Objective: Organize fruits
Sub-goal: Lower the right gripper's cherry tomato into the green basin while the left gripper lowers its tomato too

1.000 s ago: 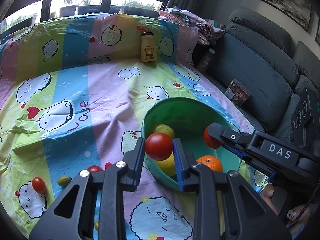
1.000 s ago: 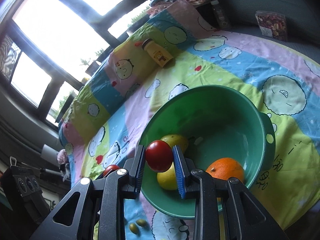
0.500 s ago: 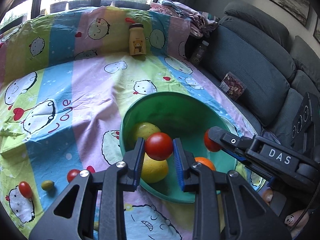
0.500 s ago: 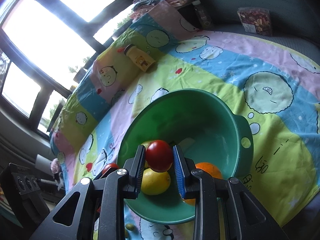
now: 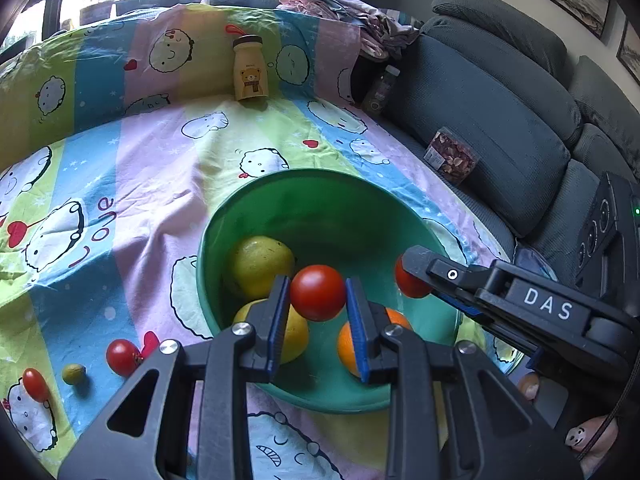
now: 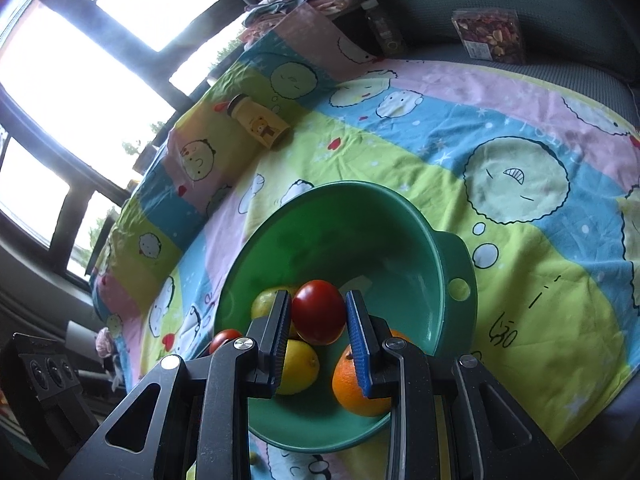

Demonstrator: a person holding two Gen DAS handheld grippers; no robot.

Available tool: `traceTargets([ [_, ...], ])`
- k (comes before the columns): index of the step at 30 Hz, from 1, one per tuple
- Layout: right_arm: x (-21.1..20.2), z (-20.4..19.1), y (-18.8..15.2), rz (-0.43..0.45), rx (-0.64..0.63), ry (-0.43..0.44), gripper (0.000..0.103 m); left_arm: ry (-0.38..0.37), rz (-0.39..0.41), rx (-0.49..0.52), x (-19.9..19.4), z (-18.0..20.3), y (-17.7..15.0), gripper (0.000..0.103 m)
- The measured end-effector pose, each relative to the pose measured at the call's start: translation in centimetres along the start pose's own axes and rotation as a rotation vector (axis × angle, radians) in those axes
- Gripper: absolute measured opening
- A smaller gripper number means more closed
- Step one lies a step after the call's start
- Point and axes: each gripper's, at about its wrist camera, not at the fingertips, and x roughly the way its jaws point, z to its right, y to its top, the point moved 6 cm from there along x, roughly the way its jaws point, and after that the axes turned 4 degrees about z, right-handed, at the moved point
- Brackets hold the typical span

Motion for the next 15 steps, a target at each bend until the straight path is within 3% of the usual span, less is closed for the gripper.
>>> traceTargets([
  [15, 0.1, 0.9, 0.2, -0.002, 0.020, -0.025, 0.030, -0.028, -0.041, 0.021, 1.3, 1.0, -0.6, 0.028],
])
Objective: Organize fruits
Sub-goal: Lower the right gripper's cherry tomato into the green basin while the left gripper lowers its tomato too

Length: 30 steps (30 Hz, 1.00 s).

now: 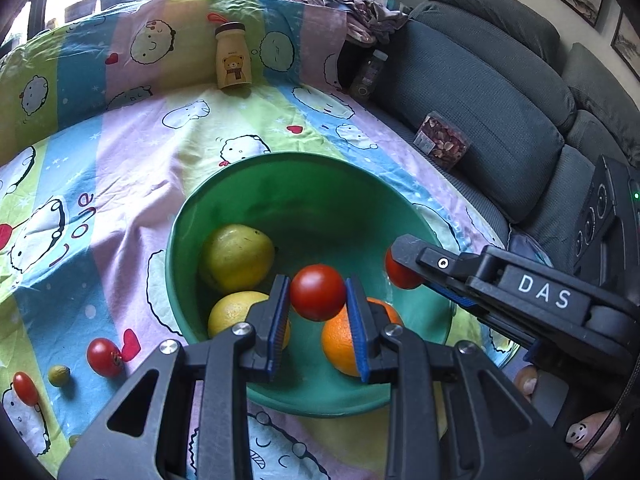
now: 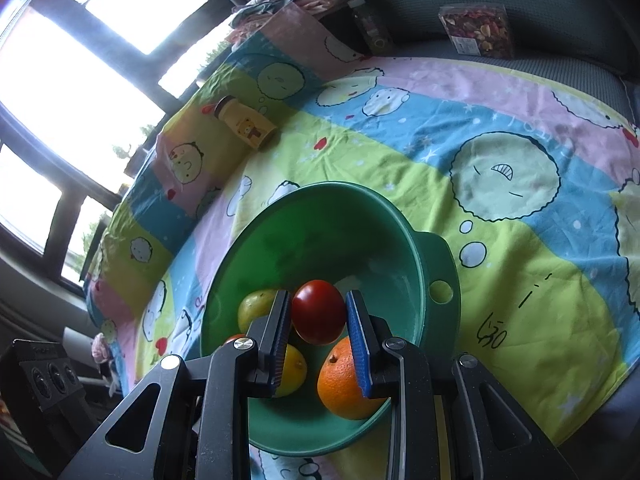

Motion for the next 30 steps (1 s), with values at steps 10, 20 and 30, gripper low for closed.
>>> traceTargets([
  [10, 0.2, 0.4, 0.0, -0.004, 0.009, -0.005, 0.030, -0.005, -0.014, 0.014, 0.3, 0.6, -0.2, 0.028],
  [20, 0.3, 0.7, 0.0, -0.009, 0.016, -0.006, 0.030, 0.000, -0.033, 0.006, 0.7, 0.5, -0.4, 0.028],
  [30, 0.6, 0.8, -0.2, -0.022, 0.020, -0.007, 0.030, -0.002, -0.047, 0.009, 1.1, 0.5, -0.6, 0.028],
])
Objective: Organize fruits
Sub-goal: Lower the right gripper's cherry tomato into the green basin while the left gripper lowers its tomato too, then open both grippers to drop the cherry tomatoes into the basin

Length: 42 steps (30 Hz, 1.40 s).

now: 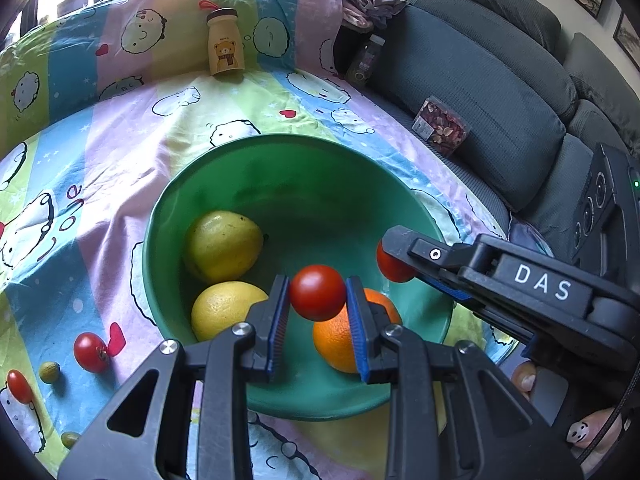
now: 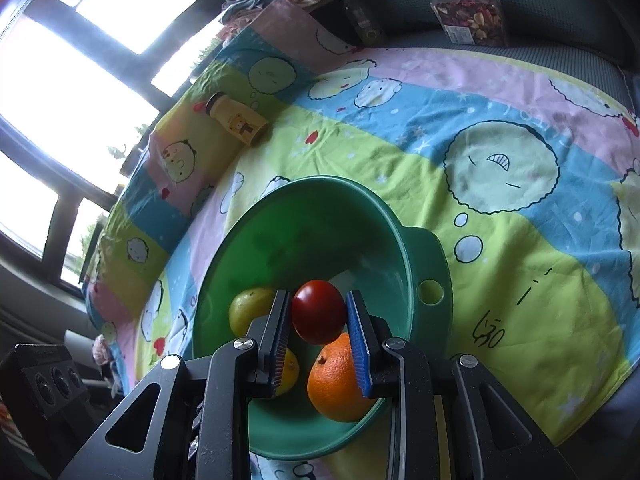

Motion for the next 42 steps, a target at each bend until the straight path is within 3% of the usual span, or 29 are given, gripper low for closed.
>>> traceTargets([
  [31, 0.1, 0.2, -0.1, -0.014, 0.000, -0.017, 0.030, 0.006, -0.033, 0.002, 0.9, 0.0, -0.4, 0.029],
  [33, 0.2, 0.2, -0.2, -0.017, -0.003, -0.020, 0.030, 0.002, -0.026, -0.002, 0.6, 0.0, -0.4, 0.033],
  [35, 0.2, 0.2, -0.2, -0.020, -0.003, -0.024, 0.030, 0.001, -0.020, -0.003, 0.3, 0.1, -0.3, 0.044],
  [39, 0.2, 0.1, -0.1, -0.021, -0.006, -0.030, 0.033, 0.001, 0.005, -0.008, -0.8, 0.0, -0.2, 0.052],
  [42, -0.1, -0.3, -0.2, -0.012, -0.014, -0.026, 0.042, 0.006, 0.032, -0.029, -2.2, -0.6, -0.1, 0.060],
])
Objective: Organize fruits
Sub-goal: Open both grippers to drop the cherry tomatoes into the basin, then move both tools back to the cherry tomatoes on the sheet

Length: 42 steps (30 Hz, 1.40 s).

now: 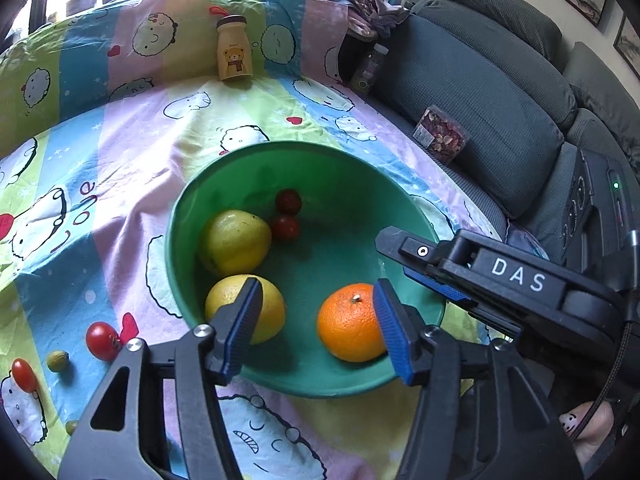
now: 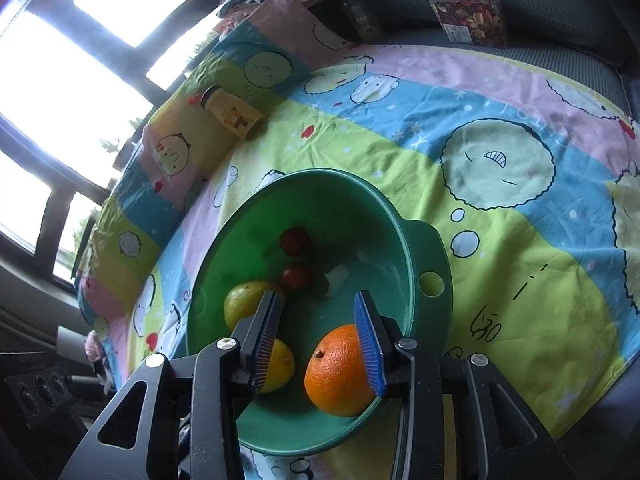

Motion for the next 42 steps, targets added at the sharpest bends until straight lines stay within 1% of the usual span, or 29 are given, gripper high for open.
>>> traceTargets([
  [1, -0.1, -0.2, 0.0, 0.004, -0.008, 0.001, 0.042, 0.007, 0.009, -0.007, -0.5, -0.3, 0.0, 0.063],
  [3, -0.3, -0.6, -0.1, 0.009, -0.022, 0.001, 0.043, 0.026, 0.030, -0.022, -1.8, -1.2, -0.1, 0.066],
  [4, -0.4, -0.9, -0.1, 0.011, -0.027, 0.002, 0.045, 0.039, 0.039, -0.035, -2.4, -1.8, -0.2, 0.069],
  [6, -0.5, -1.6, -0.3, 0.014, -0.039, 0.011, 0.053, 0.067, 0.060, -0.062, -4.0, -3.1, -0.5, 0.071],
  [7, -0.6, -2.0, -0.4, 0.016, -0.048, 0.022, 0.058, 0.085, 0.072, -0.077, -4.8, -3.9, -0.7, 0.075],
  [9, -0.7, -3.0, -0.7, 0.015, -0.073, 0.043, 0.060, 0.131, 0.100, -0.102, -6.3, -5.5, -0.9, 0.076],
  [12, -1.0, -4.7, -1.4, 0.015, -0.117, 0.064, 0.065, 0.230, 0.136, -0.150, -9.0, -8.7, -1.7, 0.082],
  [14, -1.1, -6.0, -2.0, 0.015, -0.154, 0.076, 0.069, 0.295, 0.167, -0.200, -10.9, -11.0, -2.4, 0.085],
  [17, -1.0, -8.0, -3.1, 0.001, -0.210, 0.099, 0.071, 0.351, 0.188, -0.275, -13.2, -14.5, -4.0, 0.088],
  [20, -0.7, -10.2, -4.4, -0.024, -0.269, 0.121, 0.072, 0.401, 0.218, -0.357, -14.8, -17.8, -5.8, 0.089],
  [24, 0.4, -13.0, -6.9, -0.083, -0.355, 0.163, 0.072, 0.459, 0.196, -0.433, -15.2, -21.4, -7.8, 0.089],
  [27, 1.8, -14.8, -9.0, -0.152, -0.391, 0.199, 0.072, 0.468, 0.164, -0.478, -14.5, -23.0, -8.4, 0.089],
  [30, 3.4, -16.1, -11.0, -0.211, -0.437, 0.201, 0.072, 0.470, 0.155, -0.481, -13.8, -23.6, -8.8, 0.088],
  [32, 4.3, -16.7, -12.0, -0.231, -0.465, 0.200, 0.072, 0.479, 0.145, -0.477, -13.3, -23.6, -8.9, 0.087],
  [34, 5.2, -17.1, -12.8, -0.253, -0.489, 0.198, 0.072, 0.471, 0.134, -0.452, -12.7, -23.4, -8.8, 0.087],
  [36, 6.2, -17.1, -13.4, -0.281, -0.494, 0.185, 0.072, 0.487, 0.126, -0.443, -12.2, -23.5, -8.8, 0.086],
  [37, 6.8, -16.8, -13.6, -0.291, -0.486, 0.168, 0.072, 0.499, 0.120, -0.439, -12.0, -23.5, -8.8, 0.086],
  [39, 7.8, -16.4, -13.8, -0.297, -0.481, 0.122, 0.071, 0.498, 0.105, -0.431, -11.3, -23.8, -8.8, 0.084],
  [41, 8.6, -16.2, -14.0, -0.302, -0.494, 0.087, 0.066, 0.493, 0.086, -0.433, -10.7, -24.0, -8.8, 0.077],
  [42, 8.9, -16.2, -14.2, -0.310, -0.496, 0.079, 0.064, 0.494, 0.077, -0.438, -10.5, -24.2, -8.9, 0.075],
])
